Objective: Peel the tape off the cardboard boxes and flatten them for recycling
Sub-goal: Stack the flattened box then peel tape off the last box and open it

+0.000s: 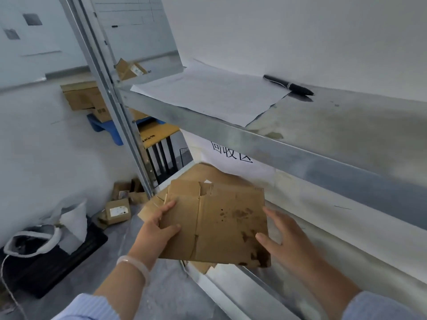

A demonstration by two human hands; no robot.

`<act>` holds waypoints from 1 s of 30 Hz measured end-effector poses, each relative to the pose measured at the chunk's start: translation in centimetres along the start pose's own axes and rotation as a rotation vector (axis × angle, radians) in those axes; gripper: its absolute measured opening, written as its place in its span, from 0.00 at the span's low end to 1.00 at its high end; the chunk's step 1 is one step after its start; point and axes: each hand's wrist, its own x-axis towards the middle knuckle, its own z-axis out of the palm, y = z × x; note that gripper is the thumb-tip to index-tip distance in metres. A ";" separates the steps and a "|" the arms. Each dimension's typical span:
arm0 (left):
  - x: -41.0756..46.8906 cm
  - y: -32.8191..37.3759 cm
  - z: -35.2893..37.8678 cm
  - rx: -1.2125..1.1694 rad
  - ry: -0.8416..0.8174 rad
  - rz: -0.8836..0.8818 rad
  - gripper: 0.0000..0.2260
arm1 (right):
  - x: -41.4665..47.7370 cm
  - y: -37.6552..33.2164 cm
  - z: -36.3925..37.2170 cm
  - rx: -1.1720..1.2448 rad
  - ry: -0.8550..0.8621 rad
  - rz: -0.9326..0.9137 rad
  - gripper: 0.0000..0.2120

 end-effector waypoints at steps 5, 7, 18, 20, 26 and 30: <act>8.6 -0.8 -1.3 0.051 -0.138 0.019 0.25 | 3.6 -1.4 3.5 -0.024 0.083 0.092 0.33; 12.3 -0.8 -1.9 0.075 -0.215 0.020 0.25 | 4.9 -2.3 5.1 -0.030 0.131 0.163 0.34; 22.8 -0.8 -0.7 0.952 -0.312 0.541 0.27 | 7.6 -7.0 11.6 -0.096 0.209 0.435 0.35; 22.6 -0.6 1.0 0.968 -0.410 0.733 0.27 | 7.4 -7.6 12.4 -0.116 0.221 0.462 0.35; 22.7 -2.8 4.5 1.253 -0.713 0.923 0.37 | 8.4 -9.3 13.3 -0.203 0.247 0.474 0.34; 23.1 -4.5 4.7 1.263 -0.686 0.932 0.40 | 8.6 -9.4 14.0 -0.226 0.262 0.490 0.35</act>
